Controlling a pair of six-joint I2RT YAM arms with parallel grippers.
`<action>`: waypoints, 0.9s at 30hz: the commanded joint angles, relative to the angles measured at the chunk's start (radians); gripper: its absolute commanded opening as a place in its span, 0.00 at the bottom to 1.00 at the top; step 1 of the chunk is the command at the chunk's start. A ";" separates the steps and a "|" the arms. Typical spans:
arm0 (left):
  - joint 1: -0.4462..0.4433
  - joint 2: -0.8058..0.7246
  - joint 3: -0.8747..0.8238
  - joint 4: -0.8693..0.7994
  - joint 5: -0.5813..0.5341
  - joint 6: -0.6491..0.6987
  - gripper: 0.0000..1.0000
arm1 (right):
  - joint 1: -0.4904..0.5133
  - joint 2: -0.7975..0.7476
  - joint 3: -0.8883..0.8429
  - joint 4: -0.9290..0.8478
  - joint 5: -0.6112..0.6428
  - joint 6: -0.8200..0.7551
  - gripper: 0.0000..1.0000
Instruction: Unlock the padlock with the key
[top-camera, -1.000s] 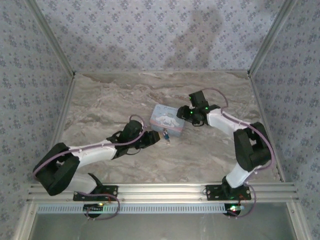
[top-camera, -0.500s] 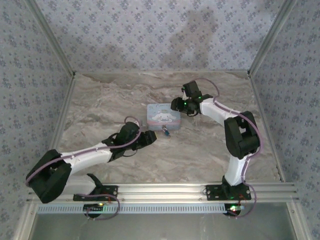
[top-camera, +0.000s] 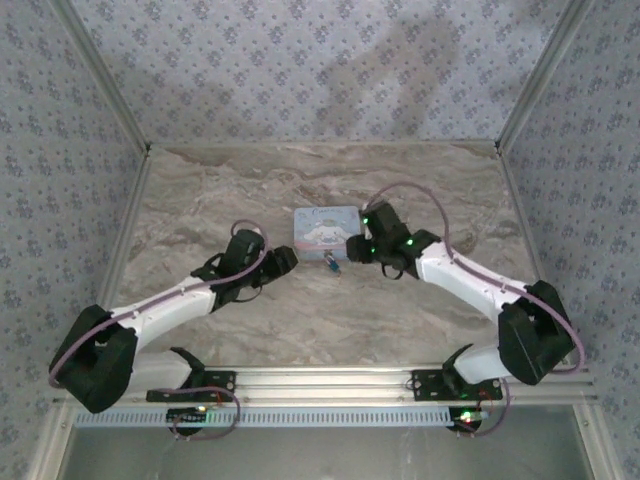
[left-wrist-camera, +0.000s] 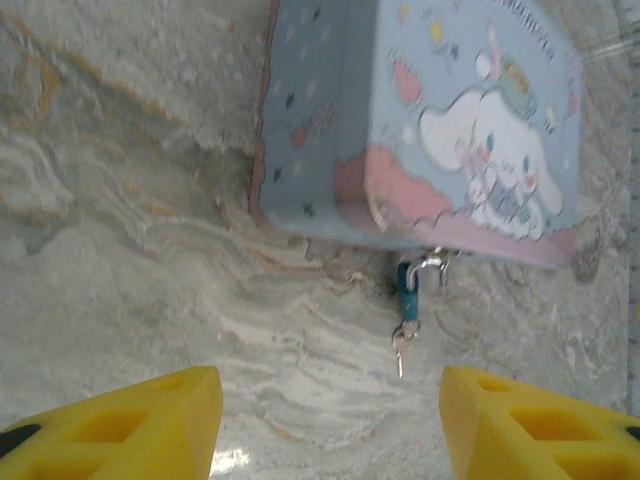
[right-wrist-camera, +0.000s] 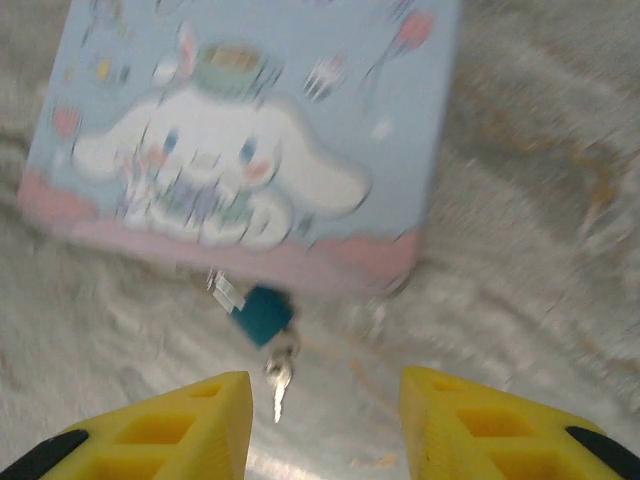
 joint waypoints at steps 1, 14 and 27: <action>0.022 0.010 0.057 -0.057 -0.001 0.045 0.64 | 0.069 -0.002 -0.053 0.021 0.066 -0.011 0.44; 0.061 0.087 0.141 -0.076 0.035 0.057 0.66 | 0.171 0.230 -0.003 0.087 0.154 -0.016 0.49; 0.084 0.105 0.127 -0.065 0.051 0.047 0.66 | 0.182 0.367 0.065 0.102 0.180 -0.033 0.45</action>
